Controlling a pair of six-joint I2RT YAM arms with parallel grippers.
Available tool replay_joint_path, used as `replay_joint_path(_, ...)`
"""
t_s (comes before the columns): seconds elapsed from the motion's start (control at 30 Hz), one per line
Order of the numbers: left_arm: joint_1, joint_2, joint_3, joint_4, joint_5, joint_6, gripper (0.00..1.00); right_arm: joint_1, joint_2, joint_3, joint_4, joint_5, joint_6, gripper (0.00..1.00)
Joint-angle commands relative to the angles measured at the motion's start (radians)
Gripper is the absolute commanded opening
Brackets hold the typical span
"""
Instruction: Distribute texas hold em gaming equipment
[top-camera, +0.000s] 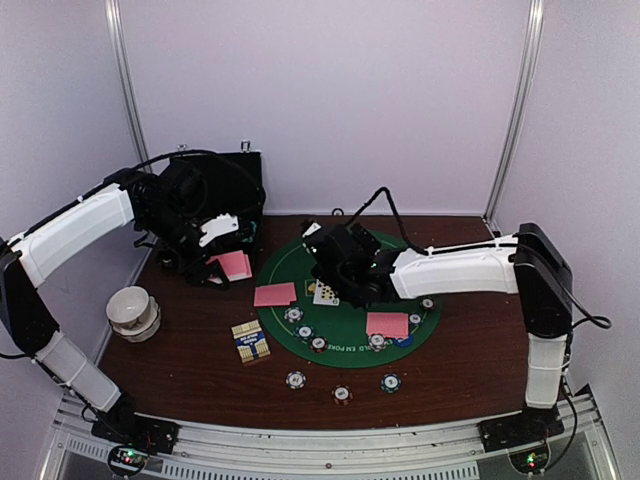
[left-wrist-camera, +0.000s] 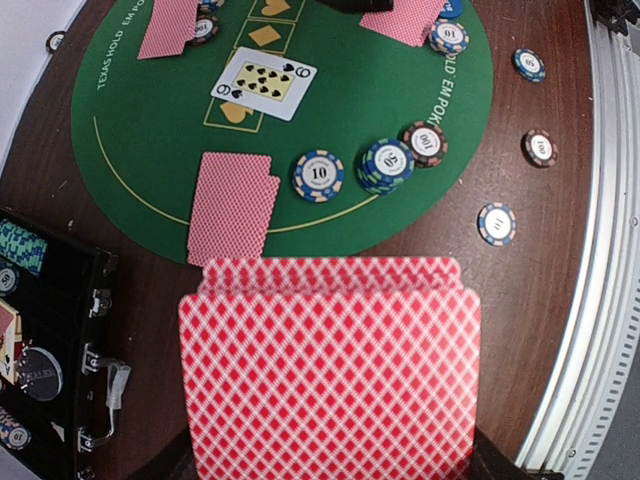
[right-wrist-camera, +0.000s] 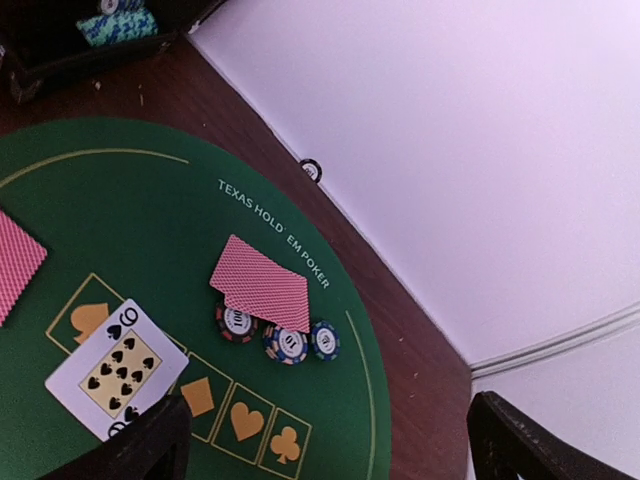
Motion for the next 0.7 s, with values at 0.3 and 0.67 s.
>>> replay_joint_path(0.3, 0.008, 0.001, 0.044, 0.007, 0.025, 0.016, 0.0, -0.294, -0.041, 0.055, -0.362, -0.891, 0.858, 0.98)
replay_joint_path(0.67, 0.008, 0.006, 0.049, 0.004, 0.022, 0.015, 0.0, -0.351, 0.111, 0.13, -0.36, -1.165, 1.041, 0.76)
